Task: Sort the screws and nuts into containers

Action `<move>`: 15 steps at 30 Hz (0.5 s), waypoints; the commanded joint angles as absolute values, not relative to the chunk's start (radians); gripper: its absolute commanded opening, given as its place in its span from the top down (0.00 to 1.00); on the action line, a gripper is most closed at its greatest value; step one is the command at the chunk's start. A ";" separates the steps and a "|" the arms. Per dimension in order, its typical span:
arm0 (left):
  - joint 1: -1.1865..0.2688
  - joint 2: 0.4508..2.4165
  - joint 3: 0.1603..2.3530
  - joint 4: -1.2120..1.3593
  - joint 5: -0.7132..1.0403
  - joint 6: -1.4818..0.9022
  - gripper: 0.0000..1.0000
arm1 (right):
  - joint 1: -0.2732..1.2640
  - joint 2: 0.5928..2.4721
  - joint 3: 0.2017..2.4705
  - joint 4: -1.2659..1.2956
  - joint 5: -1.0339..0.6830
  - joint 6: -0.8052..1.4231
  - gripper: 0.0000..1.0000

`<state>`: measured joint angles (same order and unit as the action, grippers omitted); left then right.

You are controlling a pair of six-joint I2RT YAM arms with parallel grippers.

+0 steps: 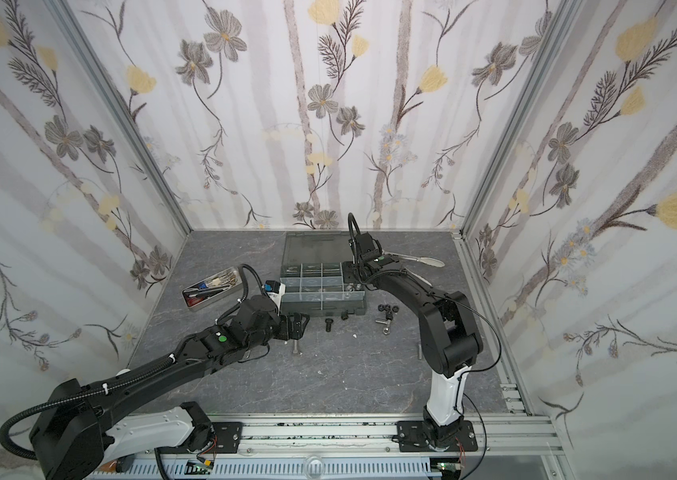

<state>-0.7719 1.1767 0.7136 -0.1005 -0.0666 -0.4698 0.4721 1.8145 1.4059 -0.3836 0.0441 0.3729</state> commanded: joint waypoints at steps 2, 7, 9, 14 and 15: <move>-0.801 1.219 0.746 -0.061 -0.051 -0.447 0.00 | 0.474 1.689 1.302 -0.403 0.110 0.368 0.42; -0.836 1.299 0.788 -0.042 -0.064 -0.438 0.00 | 0.474 1.497 1.069 -0.408 0.127 0.406 0.45; -0.841 1.315 0.794 -0.027 -0.058 -0.442 0.00 | 0.473 1.429 0.986 -0.404 0.125 0.428 0.47; -0.859 1.360 0.801 -0.004 -0.048 -0.448 0.00 | 0.474 1.303 0.819 -0.394 0.124 0.474 0.50; -0.863 1.367 0.797 0.001 -0.047 -0.452 0.00 | 0.474 1.293 0.799 -0.393 0.121 0.481 0.50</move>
